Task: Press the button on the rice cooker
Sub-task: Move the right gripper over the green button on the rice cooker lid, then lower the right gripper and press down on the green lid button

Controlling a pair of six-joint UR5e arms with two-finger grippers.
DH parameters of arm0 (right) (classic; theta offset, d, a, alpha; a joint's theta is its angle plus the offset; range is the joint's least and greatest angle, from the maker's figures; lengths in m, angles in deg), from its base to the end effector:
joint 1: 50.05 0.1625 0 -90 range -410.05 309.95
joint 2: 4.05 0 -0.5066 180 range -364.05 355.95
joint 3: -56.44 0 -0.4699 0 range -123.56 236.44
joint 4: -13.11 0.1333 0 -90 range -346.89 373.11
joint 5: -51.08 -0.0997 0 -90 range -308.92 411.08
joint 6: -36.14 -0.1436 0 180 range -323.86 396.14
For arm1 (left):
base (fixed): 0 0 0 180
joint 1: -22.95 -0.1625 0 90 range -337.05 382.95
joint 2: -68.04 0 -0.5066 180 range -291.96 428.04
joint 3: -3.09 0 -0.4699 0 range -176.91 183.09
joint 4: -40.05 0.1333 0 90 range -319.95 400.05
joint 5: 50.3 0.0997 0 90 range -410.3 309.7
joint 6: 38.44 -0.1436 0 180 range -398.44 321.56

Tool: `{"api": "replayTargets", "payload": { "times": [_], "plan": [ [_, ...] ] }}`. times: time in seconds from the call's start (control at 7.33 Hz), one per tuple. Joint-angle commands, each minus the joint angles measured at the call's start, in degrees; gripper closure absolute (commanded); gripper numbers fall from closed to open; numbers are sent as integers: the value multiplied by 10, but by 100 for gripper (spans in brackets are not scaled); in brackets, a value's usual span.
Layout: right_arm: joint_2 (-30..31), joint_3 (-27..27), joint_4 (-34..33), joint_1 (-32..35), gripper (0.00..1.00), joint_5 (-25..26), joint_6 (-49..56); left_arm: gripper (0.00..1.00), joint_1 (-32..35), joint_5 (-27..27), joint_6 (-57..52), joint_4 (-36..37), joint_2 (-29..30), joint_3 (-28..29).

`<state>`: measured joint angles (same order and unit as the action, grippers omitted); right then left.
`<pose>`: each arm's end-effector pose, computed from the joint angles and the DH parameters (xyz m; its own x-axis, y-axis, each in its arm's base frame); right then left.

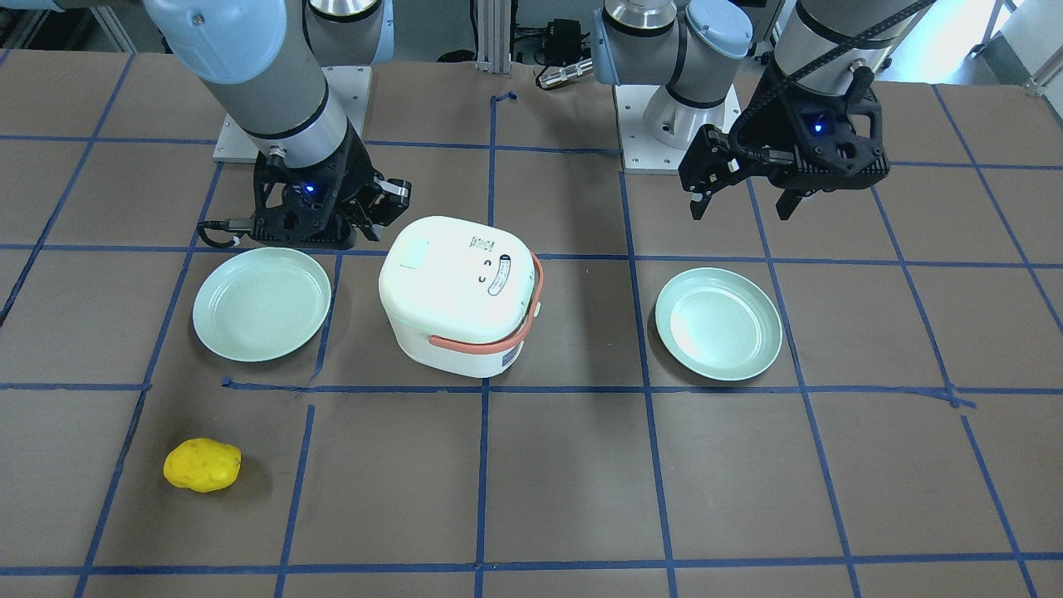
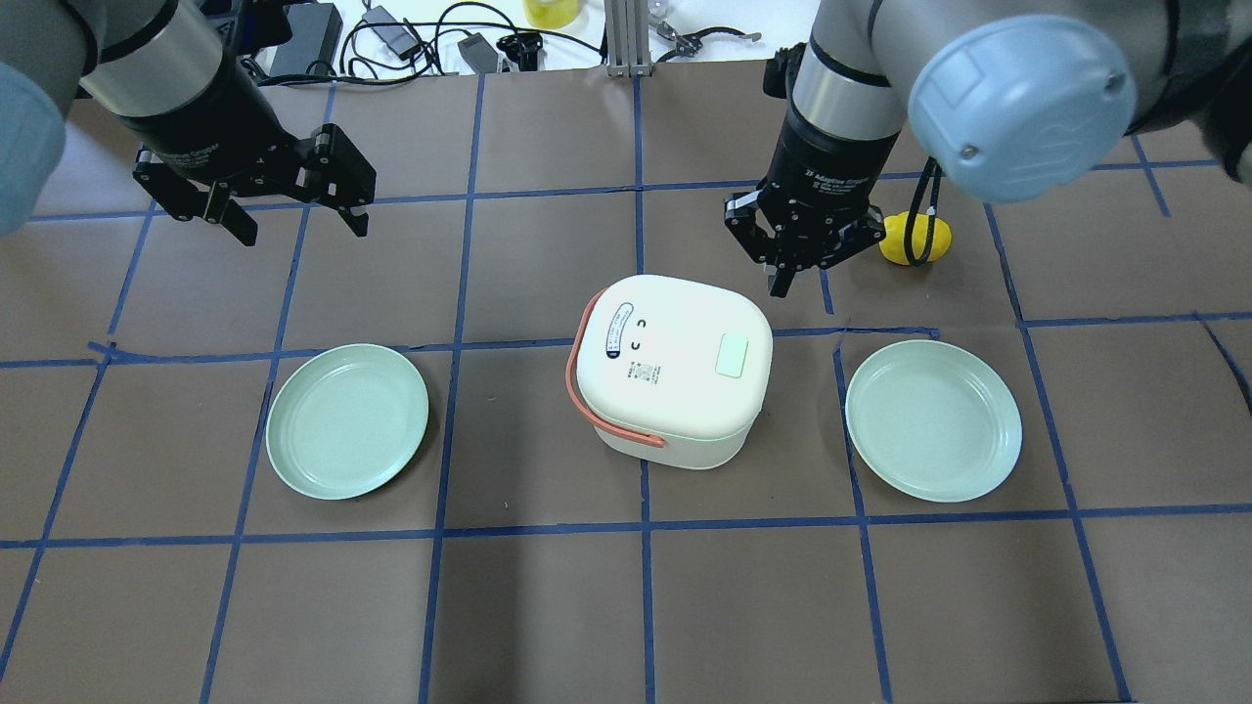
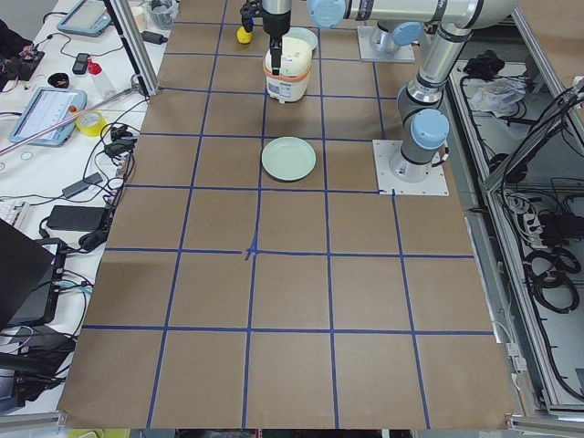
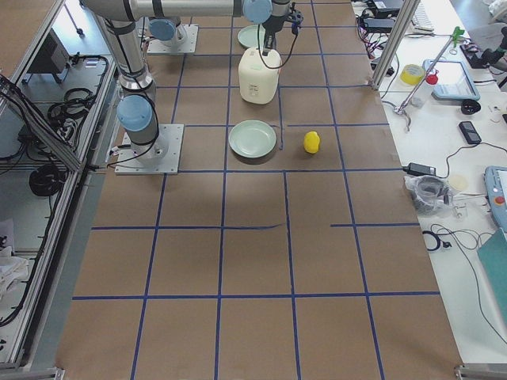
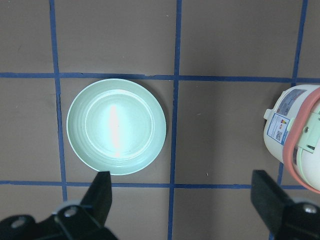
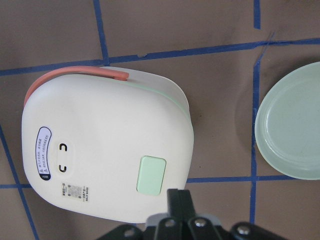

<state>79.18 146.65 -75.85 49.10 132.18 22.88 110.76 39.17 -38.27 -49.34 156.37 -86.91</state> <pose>0.2498 -0.5726 0.4541 -0.9888 0.0921 -0.1171 0.0712 0.9827 0.1709 -0.1131 -0.5650 0.5431 -0.9991 -0.0408 0.0094 -0.0411 0.9984 -0.0398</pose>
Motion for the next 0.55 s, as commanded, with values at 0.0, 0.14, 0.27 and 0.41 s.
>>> {"api": "replayTargets", "payload": {
  "times": [0.0, 0.14, 0.27, 0.41],
  "plan": [
    [-4, 42, -37, 8, 100, -8, -4, 0, 0, 0, 0, 0, 0, 0],
    [-5, 58, -53, 9, 100, -8, -4, 0, 0, 0, 0, 0, 0, 0],
    [-11, 64, -65, 17, 100, -8, -4, 0, 0, 0, 0, 0, 0, -1],
    [-18, 66, -71, 25, 100, -8, -4, 0, 0, 0, 0, 0, 0, 0]
  ]
}}
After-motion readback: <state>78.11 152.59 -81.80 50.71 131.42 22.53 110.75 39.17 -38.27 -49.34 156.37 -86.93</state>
